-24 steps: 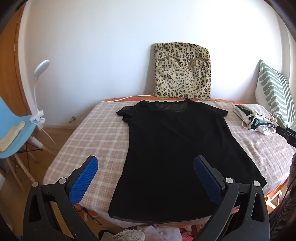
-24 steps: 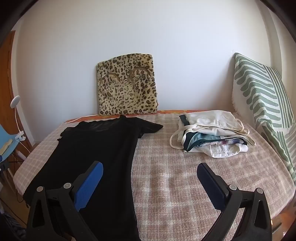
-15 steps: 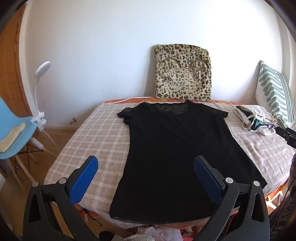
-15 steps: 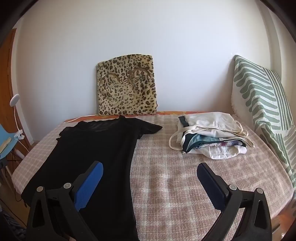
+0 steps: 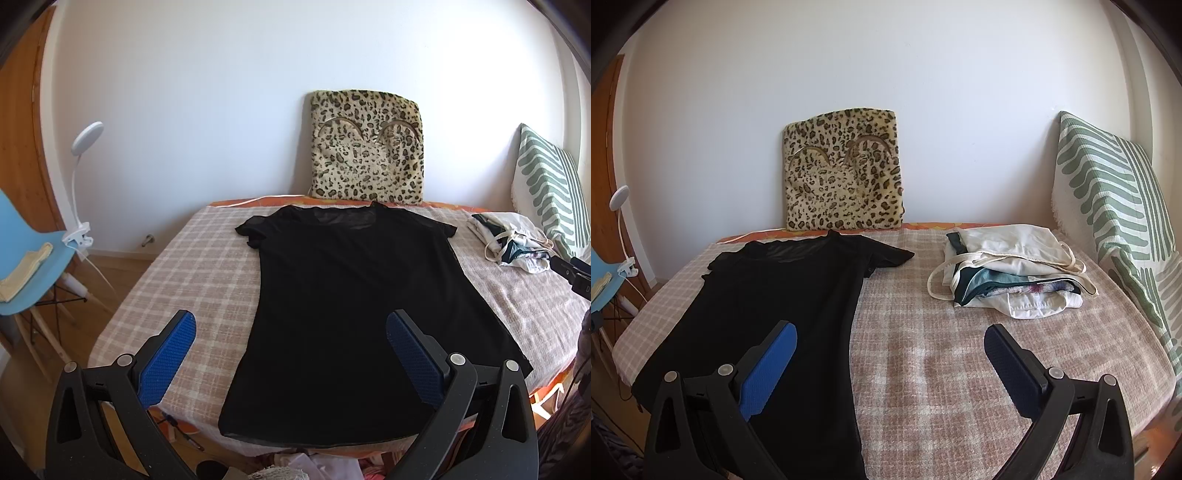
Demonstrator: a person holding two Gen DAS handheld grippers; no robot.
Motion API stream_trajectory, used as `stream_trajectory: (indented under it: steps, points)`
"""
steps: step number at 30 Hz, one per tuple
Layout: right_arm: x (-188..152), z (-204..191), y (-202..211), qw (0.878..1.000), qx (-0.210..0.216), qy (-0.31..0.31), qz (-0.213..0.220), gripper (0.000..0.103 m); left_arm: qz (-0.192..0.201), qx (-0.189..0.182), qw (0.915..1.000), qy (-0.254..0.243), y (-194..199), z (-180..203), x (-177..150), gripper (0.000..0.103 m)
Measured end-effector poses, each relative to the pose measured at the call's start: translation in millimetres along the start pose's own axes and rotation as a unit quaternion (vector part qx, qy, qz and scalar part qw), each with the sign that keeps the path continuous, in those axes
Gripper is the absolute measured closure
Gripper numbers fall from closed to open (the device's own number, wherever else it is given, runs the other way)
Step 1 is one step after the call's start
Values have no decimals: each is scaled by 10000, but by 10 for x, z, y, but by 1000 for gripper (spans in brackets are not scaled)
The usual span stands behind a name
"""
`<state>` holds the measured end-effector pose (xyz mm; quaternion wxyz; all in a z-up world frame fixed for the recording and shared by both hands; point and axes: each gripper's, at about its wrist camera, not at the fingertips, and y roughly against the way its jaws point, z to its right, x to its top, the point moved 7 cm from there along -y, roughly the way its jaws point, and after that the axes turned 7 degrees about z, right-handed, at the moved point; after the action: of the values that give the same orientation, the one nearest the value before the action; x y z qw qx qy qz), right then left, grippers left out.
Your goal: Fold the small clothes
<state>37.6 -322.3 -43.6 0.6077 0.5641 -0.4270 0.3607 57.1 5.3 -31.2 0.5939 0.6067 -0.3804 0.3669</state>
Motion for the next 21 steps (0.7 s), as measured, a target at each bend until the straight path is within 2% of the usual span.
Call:
stream_trajectory:
  steps: [21]
  points:
    - [-24,-26,4,10000,-21,39,3,0,50,18,10000,-50,16,0,26,0]
